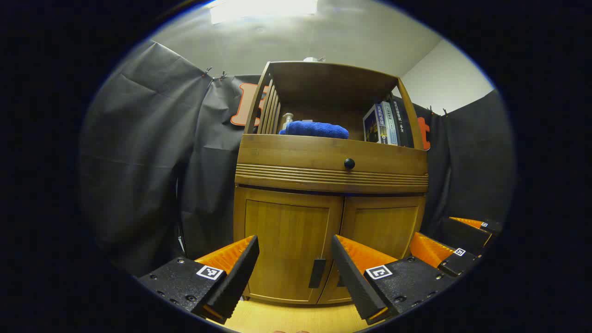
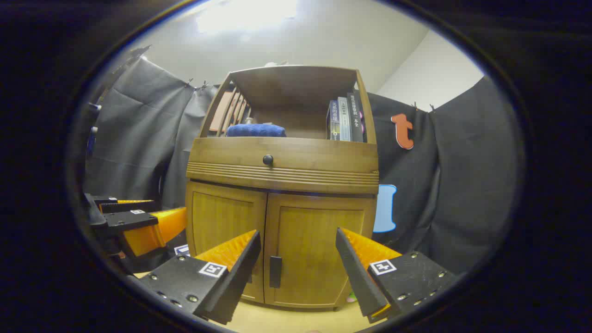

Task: Open the right door of the double-door shoe cabinet with the right hand, and open the left door with the left hand.

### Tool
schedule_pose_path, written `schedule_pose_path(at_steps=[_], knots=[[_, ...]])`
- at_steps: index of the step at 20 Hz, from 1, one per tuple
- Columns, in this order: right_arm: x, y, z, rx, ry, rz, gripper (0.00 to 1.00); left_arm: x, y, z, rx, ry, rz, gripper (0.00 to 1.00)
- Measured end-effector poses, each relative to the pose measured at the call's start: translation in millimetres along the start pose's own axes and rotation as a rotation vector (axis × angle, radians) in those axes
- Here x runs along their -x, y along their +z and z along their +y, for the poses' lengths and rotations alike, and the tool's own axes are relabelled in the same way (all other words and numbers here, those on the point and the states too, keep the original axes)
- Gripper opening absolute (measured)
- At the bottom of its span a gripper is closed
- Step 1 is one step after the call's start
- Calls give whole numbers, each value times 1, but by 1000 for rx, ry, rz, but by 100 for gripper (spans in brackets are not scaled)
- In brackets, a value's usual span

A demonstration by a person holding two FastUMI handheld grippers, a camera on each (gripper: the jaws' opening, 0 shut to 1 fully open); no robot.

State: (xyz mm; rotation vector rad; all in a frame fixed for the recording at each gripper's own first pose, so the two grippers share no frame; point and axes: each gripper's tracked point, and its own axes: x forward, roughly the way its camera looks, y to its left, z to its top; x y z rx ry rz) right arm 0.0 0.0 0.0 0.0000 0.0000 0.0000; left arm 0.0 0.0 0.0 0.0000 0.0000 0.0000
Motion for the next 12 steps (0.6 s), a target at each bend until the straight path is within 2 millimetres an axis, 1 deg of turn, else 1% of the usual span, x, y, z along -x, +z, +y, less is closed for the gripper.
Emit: schedule_pose_path(at_steps=[3, 6, 7, 8, 12], knots=[[2, 0, -1, -6, -8, 0, 97, 2, 1, -2, -2, -10, -1, 96], [1, -2, 1, -9, -11, 6, 97, 3, 1, 0, -12, -9, -7, 96], [1, -3, 1, -11, -11, 8, 97, 3, 2, 2, -14, -8, -8, 94], [1, -3, 2, -15, -10, 9, 97, 3, 3, 4, -14, -6, -10, 96], [2, -4, 4, -23, -18, 8, 97, 3, 2, 4, -15, -10, -8, 96]])
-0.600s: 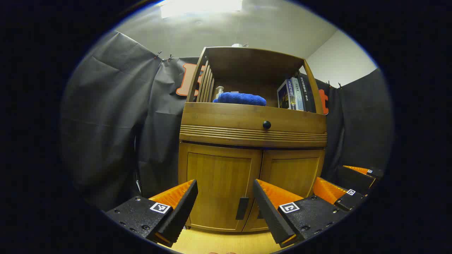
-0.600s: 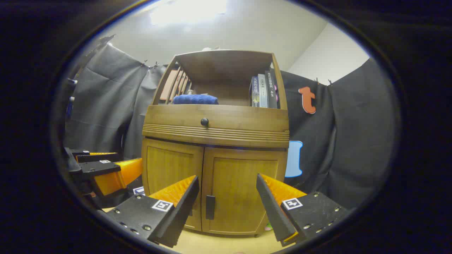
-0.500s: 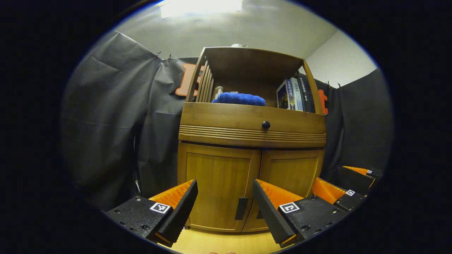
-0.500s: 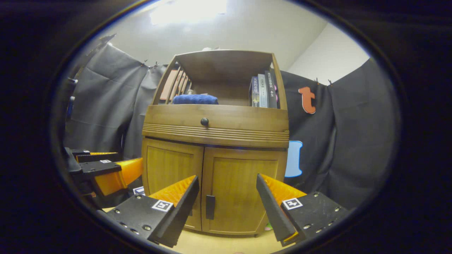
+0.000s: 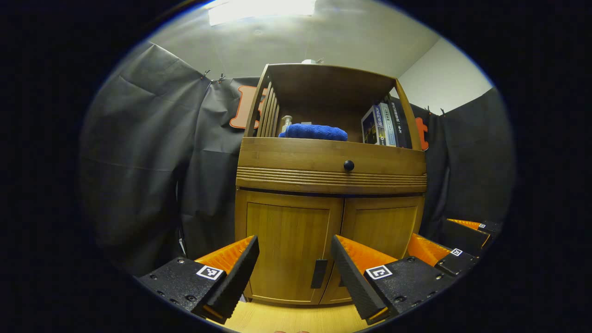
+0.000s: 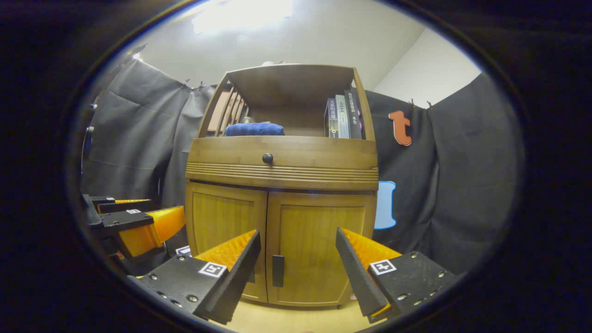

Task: Open the right door of the double-door shoe cabinet with the right hand, and open the left door with the left hand.

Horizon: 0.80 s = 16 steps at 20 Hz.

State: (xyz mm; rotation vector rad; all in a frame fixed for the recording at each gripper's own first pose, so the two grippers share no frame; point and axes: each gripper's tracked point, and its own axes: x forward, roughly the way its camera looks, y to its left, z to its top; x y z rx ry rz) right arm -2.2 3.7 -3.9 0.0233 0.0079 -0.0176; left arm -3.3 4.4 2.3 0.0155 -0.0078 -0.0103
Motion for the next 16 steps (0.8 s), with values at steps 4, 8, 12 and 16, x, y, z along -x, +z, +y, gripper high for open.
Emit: schedule_pose_path(at_steps=[4, 8, 12, 16], knots=[[-1, -8, 0, 5, -10, 14, 94, 1, 1, -4, -7, -15, -2, 94], [-15, -24, 7, 2, 1, 47, 94, 3, 3, 6, -35, -5, -8, 96], [-45, -55, 30, -5, 58, 107, 94, 7, 3, 38, -71, 62, -8, 96], [-77, -94, 47, -8, 73, 172, 97, 7, 3, 76, -75, 148, -3, 93]])
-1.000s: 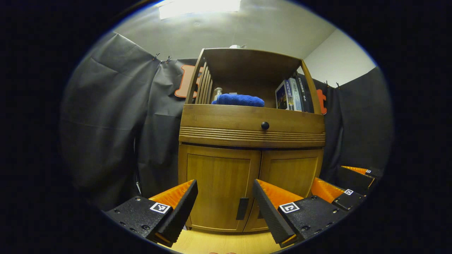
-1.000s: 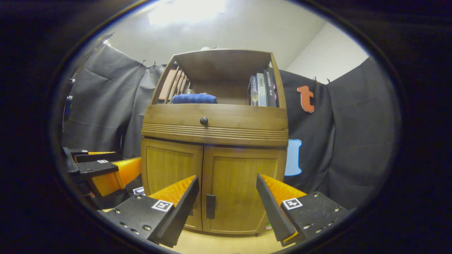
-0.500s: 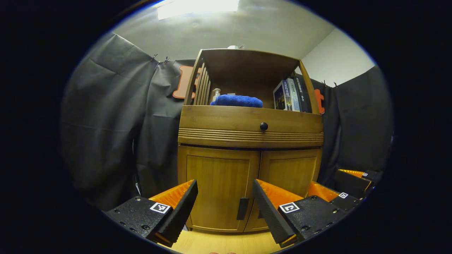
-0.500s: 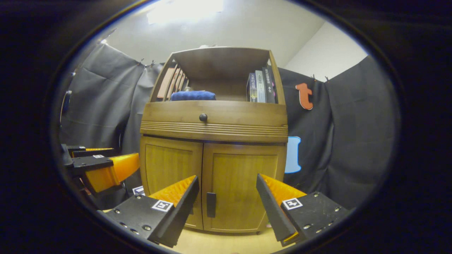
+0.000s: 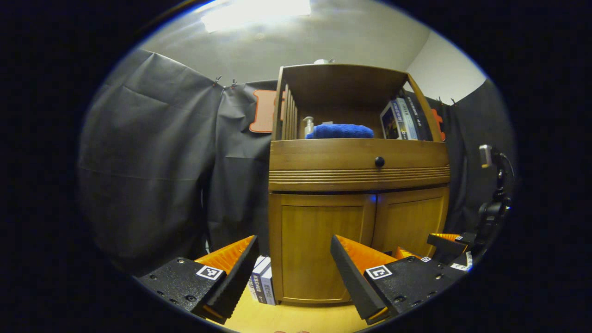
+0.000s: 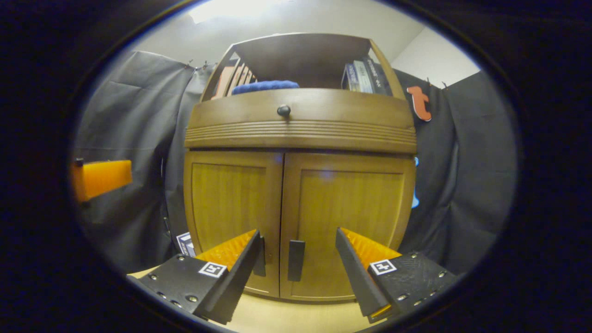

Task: Open the right door of the double-door shoe cabinet with the right hand, and open the left door with the left hand.

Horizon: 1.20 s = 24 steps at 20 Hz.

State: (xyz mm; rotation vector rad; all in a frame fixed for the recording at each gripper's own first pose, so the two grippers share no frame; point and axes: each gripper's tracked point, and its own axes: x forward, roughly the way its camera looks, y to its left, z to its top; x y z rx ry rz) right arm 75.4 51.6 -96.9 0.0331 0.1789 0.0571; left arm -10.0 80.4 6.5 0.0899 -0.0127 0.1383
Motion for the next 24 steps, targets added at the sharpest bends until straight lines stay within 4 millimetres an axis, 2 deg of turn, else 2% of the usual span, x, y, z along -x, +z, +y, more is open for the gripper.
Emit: schedule_pose_path(at_steps=[2, 3, 4, 5, 7, 11, 14, 16, 17, 20, 21, 22, 24], knots=[[-20, -16, 3, -8, -11, 42, 97, -2, -3, 17, -1, 37, 5, 93], [-30, -25, 4, -16, -15, 65, 91, -3, -4, 24, -4, 55, 7, 96], [-39, -34, 5, -29, -16, 87, 86, -6, -4, 30, -7, 71, 6, 93], [-46, -42, 4, -41, -25, 113, 85, -8, -5, 36, -11, 87, 5, 93], [-59, -56, 5, -69, -31, 152, 67, -11, -7, 48, -14, 114, 7, 93], [-78, -69, -1, -58, -71, 187, 71, -14, -11, 66, -20, 156, 16, 93], [-88, -75, 1, -44, -78, 197, 41, -12, -12, 78, -31, 185, 16, 93], [-99, -78, -1, -43, -96, 205, 38, -11, -13, 82, -36, 197, 23, 93], [-92, -76, -1, -61, -111, 207, 31, -11, -14, 83, -37, 198, 27, 93], [-98, -78, -2, -75, -125, 214, 32, -8, -16, 80, -24, 187, 38, 94], [-93, -77, -2, -75, -127, 216, 27, -7, -16, 79, -19, 181, 40, 94], [-92, -77, -2, -76, -127, 220, 27, -6, -16, 77, -17, 176, 41, 96], [-85, -77, -3, -79, -127, 221, 27, -4, -15, 74, -19, 168, 39, 94]])
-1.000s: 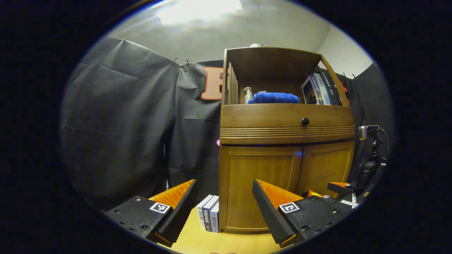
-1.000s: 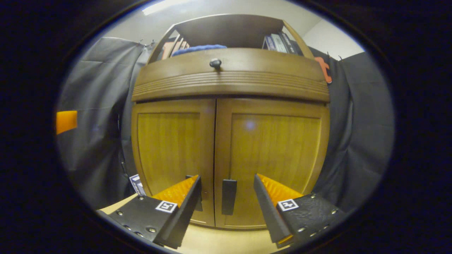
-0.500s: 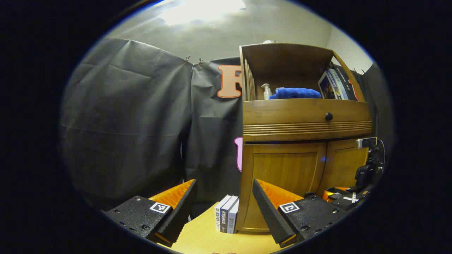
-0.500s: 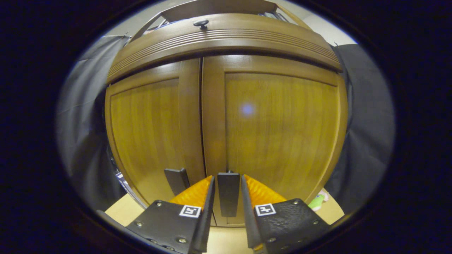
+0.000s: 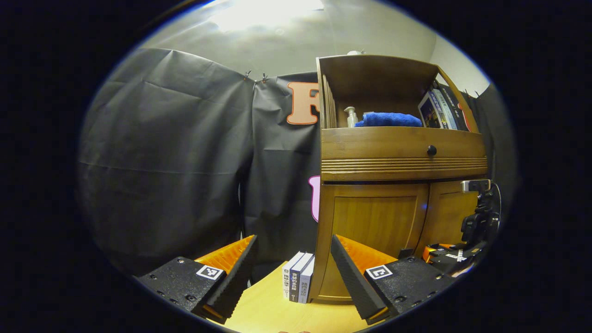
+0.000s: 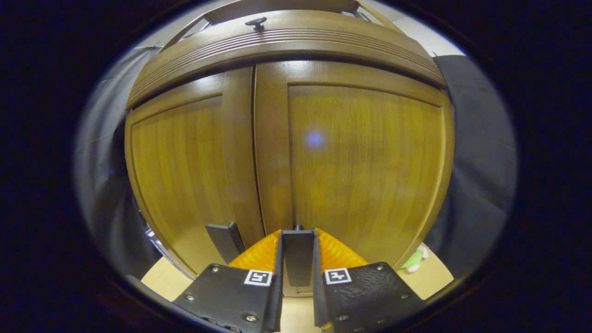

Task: Open the right door of the double-door shoe cabinet with the right hand, and open the left door with the left hand.

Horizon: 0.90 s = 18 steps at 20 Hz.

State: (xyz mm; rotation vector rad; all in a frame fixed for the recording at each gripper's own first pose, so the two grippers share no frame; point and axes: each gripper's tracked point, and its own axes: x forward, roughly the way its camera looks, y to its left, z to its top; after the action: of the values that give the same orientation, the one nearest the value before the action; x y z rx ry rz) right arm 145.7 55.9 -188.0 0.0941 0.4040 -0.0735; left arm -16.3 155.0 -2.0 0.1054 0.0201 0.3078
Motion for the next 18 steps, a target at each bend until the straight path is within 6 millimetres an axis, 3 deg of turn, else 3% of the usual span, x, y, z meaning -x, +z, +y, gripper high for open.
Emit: schedule_pose_path(at_steps=[6, 18], knots=[[29, -6, -9, -11, -8, -9, 27, 7, -4, -19, 2, -53, 11, 96], [87, -17, -38, -30, -43, 3, 27, 25, -11, -77, 3, -227, 33, 94]])
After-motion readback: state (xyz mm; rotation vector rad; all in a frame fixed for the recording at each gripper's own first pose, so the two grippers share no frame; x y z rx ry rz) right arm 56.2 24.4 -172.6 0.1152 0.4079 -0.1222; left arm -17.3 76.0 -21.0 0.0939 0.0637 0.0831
